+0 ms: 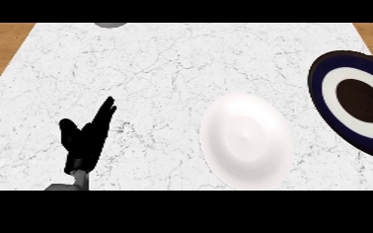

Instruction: Pick the bell pepper from the plate and place it in the plate

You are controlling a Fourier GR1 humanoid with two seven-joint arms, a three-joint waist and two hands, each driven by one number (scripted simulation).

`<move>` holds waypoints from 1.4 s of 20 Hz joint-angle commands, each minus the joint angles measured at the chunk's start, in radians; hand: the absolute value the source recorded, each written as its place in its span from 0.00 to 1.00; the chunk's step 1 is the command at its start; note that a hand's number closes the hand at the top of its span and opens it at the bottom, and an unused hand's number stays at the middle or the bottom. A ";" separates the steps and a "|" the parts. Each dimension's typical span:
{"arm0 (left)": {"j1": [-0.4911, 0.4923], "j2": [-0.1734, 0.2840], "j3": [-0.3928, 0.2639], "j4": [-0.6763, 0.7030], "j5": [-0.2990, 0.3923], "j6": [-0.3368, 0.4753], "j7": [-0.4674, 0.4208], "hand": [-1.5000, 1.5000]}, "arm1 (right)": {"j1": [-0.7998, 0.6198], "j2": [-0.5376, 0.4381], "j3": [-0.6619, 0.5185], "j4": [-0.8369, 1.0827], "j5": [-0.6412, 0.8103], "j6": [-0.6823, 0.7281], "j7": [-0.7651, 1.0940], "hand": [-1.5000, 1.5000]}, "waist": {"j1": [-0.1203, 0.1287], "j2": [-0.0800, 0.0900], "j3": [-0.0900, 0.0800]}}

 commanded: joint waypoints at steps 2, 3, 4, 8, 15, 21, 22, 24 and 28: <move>-0.002 -0.025 -0.023 0.024 0.000 -0.005 0.025 0.50 | -0.104 -0.047 -0.071 0.298 -0.108 0.139 -0.041 1.00 | 0.018 0.013 -0.007; -0.006 -0.019 -0.016 0.003 0.010 -0.006 0.047 0.50 | -0.100 -0.114 -0.079 0.341 -0.117 0.220 -0.004 1.00 | 0.020 0.014 -0.007; -0.019 -0.035 -0.032 0.046 -0.012 0.004 0.034 0.50 | -0.094 -0.116 -0.030 0.390 -0.066 0.235 -0.015 0.00 | 0.021 0.020 -0.008; 0.040 -0.036 -0.053 0.002 -0.021 -0.008 0.012 0.50 | -0.201 -0.118 -0.025 0.584 -0.095 0.365 -0.105 0.00 | 0.035 0.014 -0.006; 0.049 -0.061 -0.058 0.032 -0.025 -0.005 0.000 0.50 | -0.284 -0.056 -0.176 0.719 -0.252 0.484 -0.486 0.00 | 0.021 0.013 -0.005; 0.030 -0.032 -0.019 0.045 -0.021 -0.017 -0.008 0.50 | -0.331 -0.054 -0.349 0.819 -0.400 0.544 -0.678 0.00 | 0.010 0.012 -0.007; 0.026 -0.026 -0.004 0.020 0.006 -0.026 0.025 0.50 | -0.295 -0.115 -0.389 0.833 -0.444 0.645 -0.673 0.00 | 0.002 0.010 -0.006; -0.014 -0.024 0.017 0.059 -0.006 -0.012 0.017 0.50 | -0.269 -0.131 -0.415 0.895 -0.465 0.707 -0.716 0.00 | -0.004 0.010 -0.007; 0.009 -0.012 0.000 -0.042 0.001 -0.021 0.091 0.50 | -0.194 -0.153 -0.431 0.930 -0.509 0.905 -0.751 0.00 | -0.008 0.004 -0.008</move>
